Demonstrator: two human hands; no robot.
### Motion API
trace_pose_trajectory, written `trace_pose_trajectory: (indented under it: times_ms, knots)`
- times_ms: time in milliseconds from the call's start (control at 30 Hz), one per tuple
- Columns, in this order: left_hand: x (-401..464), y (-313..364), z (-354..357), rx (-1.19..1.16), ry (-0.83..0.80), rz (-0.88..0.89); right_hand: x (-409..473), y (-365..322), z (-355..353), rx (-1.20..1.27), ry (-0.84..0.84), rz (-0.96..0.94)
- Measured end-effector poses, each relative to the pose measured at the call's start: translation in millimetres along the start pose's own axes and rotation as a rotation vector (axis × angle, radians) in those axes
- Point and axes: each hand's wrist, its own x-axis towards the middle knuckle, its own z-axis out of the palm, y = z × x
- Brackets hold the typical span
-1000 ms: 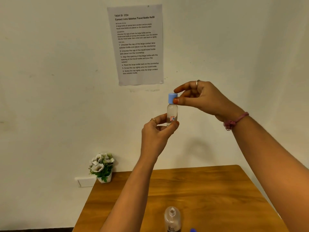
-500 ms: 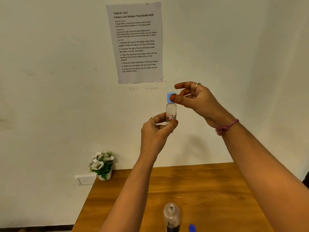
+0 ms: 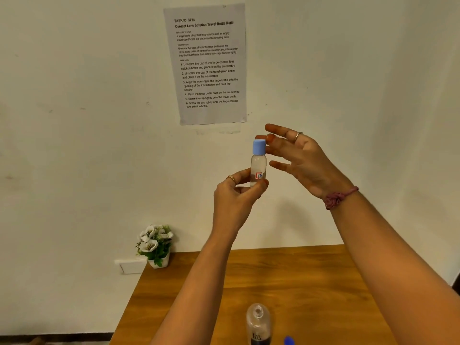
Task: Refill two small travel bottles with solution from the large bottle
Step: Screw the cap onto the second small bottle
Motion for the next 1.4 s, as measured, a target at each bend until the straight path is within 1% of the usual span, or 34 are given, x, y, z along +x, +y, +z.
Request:
trace_pose_trajectory:
  times_ms: [67, 233, 367, 433, 600, 767, 933, 1000, 1100, 1167, 1300, 1400]
  knots:
    - [0.8, -0.3, 0.2, -0.003, 0.0, -0.005, 1.0, 1.1, -0.1, -0.014, 0.002, 0.0]
    - [2.4, -0.9, 1.1, 0.0, -0.003, -0.013, 4.4, 1.3, 11.3, -0.053, 0.088, -0.034]
    - [3.5, -2.3, 0.5, -0.002, 0.0, -0.007, 1.7, 3.3, 4.1, 0.07, 0.012, -0.001]
    - [4.0, -2.7, 0.3, -0.003, 0.0, -0.005, 0.0, 5.5, 1.6, 0.064, -0.01, -0.012]
    - [4.4, -4.5, 0.0, -0.01, -0.001, -0.01, 3.6, 8.8, 14.0, -0.002, 0.097, -0.047]
    - [4.7, -6.9, -2.0, -0.016, 0.0, -0.007, 2.3, 11.0, 8.1, 0.096, -0.014, 0.023]
    - [4.5, -9.2, -3.4, -0.013, 0.0, -0.009, 2.8, 13.4, 19.5, 0.057, 0.062, -0.016]
    - [4.1, -10.7, -3.6, -0.012, 0.0, -0.01, 2.5, 13.6, 19.4, 0.077, 0.072, -0.003]
    - [4.6, -11.6, -3.8, -0.01, 0.006, -0.014, 0.2, 15.9, 11.0, 0.144, 0.012, 0.031]
    - [5.0, -11.5, -4.2, -0.009, 0.001, -0.016, -0.4, 17.3, 6.9, 0.136, -0.026, 0.039]
    - [5.6, -12.0, -5.5, 0.003, -0.022, -0.02, 1.4, 16.2, 6.7, 0.05, -0.13, 0.023]
    - [5.5, -12.5, -6.2, 0.02, -0.051, -0.023, 2.2, 14.5, 5.8, -0.026, -0.153, 0.007]
